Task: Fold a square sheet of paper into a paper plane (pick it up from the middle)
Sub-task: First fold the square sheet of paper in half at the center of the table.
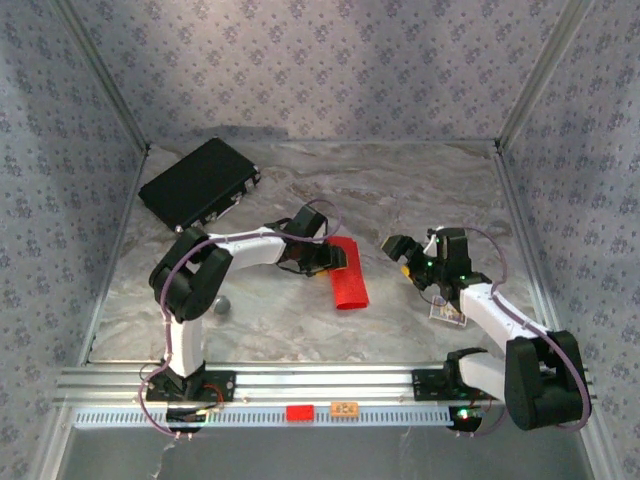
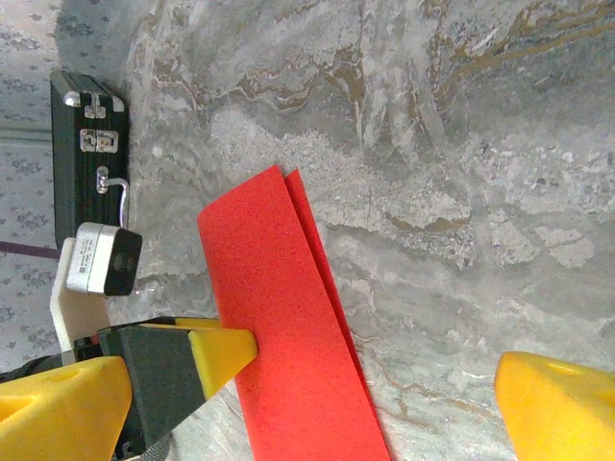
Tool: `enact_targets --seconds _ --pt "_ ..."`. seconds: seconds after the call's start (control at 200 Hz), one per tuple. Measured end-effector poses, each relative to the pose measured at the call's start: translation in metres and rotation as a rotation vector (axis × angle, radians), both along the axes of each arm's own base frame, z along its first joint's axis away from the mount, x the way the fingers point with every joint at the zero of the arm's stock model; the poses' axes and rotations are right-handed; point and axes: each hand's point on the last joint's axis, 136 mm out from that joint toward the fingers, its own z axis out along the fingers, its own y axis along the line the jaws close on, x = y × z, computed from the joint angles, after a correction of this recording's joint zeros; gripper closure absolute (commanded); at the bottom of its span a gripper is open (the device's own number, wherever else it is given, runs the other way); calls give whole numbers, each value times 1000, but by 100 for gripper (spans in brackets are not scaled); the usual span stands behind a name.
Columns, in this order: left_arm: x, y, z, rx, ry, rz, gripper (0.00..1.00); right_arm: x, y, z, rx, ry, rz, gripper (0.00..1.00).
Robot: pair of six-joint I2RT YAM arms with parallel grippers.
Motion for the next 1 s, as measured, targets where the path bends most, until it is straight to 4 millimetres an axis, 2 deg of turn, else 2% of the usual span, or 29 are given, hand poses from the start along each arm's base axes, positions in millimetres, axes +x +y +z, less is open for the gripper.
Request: enact_targets --seconds 0.67,0.999 --pt "-1 3 -5 93 25 -76 46 2 4 -3 3 19 14 1" --pt "-2 1 -7 198 5 -123 43 5 7 -4 6 32 25 1"
